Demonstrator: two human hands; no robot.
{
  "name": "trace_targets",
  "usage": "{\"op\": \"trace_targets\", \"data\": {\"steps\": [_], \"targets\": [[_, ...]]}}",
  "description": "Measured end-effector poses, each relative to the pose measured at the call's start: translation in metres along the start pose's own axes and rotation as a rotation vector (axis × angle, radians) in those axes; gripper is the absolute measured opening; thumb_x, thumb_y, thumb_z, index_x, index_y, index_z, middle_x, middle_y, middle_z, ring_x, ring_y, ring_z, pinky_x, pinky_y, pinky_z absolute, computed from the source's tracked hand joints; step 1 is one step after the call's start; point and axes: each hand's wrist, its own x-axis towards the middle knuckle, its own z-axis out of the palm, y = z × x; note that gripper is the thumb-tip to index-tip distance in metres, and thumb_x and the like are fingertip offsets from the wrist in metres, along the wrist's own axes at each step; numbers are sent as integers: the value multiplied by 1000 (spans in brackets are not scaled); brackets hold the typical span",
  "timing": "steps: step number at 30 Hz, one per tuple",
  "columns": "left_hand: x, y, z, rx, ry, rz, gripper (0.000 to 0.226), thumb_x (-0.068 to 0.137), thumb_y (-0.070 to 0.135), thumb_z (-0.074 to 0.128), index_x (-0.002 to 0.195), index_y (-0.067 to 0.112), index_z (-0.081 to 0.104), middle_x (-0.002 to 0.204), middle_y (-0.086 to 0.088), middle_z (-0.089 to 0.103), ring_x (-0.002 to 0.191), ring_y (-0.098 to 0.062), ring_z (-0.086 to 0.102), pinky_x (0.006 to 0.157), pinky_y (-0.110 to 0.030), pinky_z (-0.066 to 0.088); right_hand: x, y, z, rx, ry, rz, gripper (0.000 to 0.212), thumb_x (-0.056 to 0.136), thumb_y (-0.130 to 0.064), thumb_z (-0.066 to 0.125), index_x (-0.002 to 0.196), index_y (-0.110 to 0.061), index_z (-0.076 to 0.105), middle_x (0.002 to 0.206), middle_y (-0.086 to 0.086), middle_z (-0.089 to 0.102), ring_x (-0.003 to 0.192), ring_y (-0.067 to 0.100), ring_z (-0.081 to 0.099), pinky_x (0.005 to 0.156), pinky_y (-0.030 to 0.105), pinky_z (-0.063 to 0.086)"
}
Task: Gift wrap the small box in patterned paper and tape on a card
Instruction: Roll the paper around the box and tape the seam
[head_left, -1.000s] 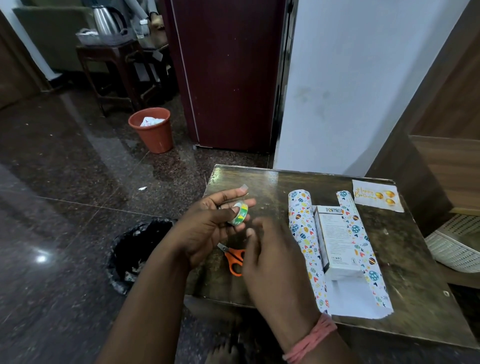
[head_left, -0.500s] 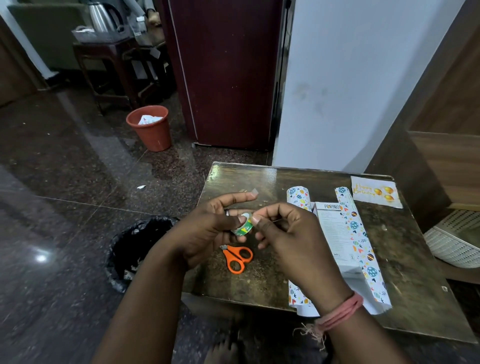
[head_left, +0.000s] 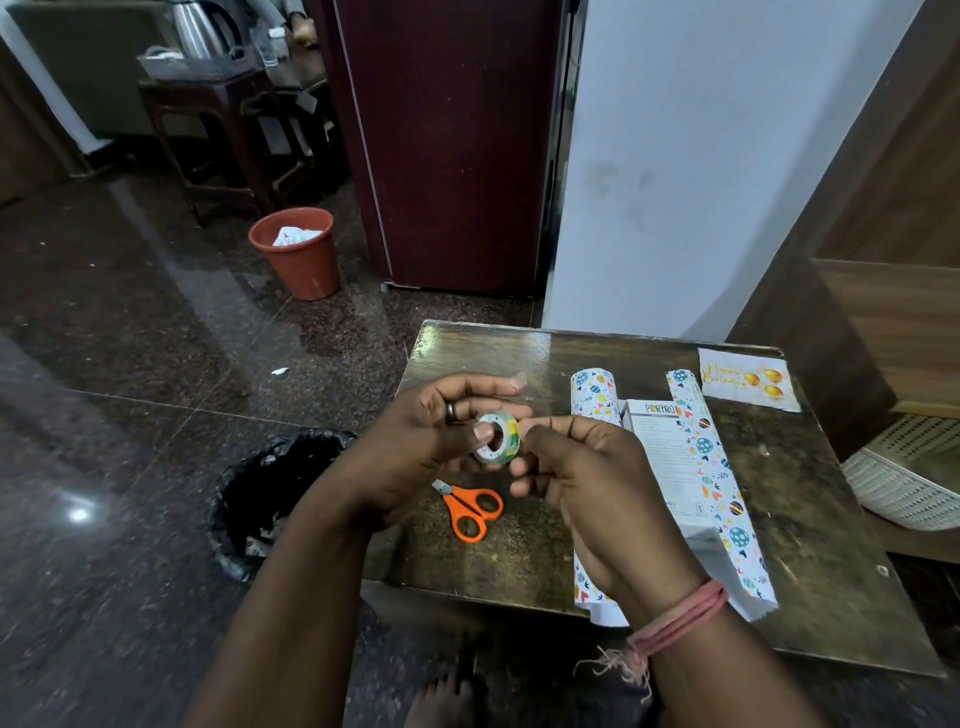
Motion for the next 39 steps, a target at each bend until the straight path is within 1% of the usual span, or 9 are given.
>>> {"op": "trace_targets", "data": {"steps": [5,9,13,15,18,24,29,33,39], "targets": [[-2,0,-1,22,2,-24,42,97,-11,54,133,8,62,127,-12,72,110,-23,72,78,-33,61,0,0,0,82,0,76,4,94,5,61,97,6,64,66,17,64,53,18,63,54,28,57],[0,-3,-2,17,48,-71,40,97,-10,55,131,9,63,124,-11,73,107,-23,72,83,-38,62,0,2,0,57,38,24,38,90,0,71,120,-15,52,76,21,69,57,23,67,52,31,58],[5,-4,-5,37,249,-34,44,89,-8,69,128,12,65,116,-9,77,103,-23,73,85,-39,59,2,-2,-3,-23,110,-107,33,95,-10,69,122,-12,52,71,11,68,54,22,66,53,35,58],[9,-11,-10,187,427,30,52,83,-12,74,128,14,66,112,-6,78,105,-21,74,84,-43,63,2,-6,-5,1,118,-125,27,96,-10,67,120,-7,54,71,12,66,53,21,63,48,34,56],[15,-26,-22,689,598,83,64,77,-10,79,132,21,67,112,6,78,108,-3,71,91,-38,61,0,-11,-8,-3,104,-121,22,97,-10,65,116,-4,56,70,12,64,52,20,60,44,32,53],[13,-30,-14,974,570,93,75,76,-14,70,142,23,62,127,7,72,117,-2,66,91,-20,54,-3,-13,-17,-29,70,-128,17,97,-10,65,110,0,60,71,14,64,52,19,59,41,30,49],[13,-16,2,702,512,133,68,79,-14,60,129,32,67,124,14,72,104,-3,70,80,-33,59,2,-19,-31,-76,84,-182,7,98,-6,63,101,-1,64,72,16,64,52,19,58,40,29,47],[13,0,34,167,317,149,48,85,-20,52,115,13,70,117,-3,77,107,-17,71,82,-22,52,6,-24,-43,-235,101,-255,10,96,-10,66,105,-10,70,79,16,65,58,16,60,49,28,50],[20,-1,64,64,156,86,30,78,9,64,97,25,81,99,-3,76,91,-18,62,76,-30,45,7,-36,-62,-199,-5,-234,16,96,-16,68,110,-14,74,77,10,68,64,19,64,64,27,55]]}}
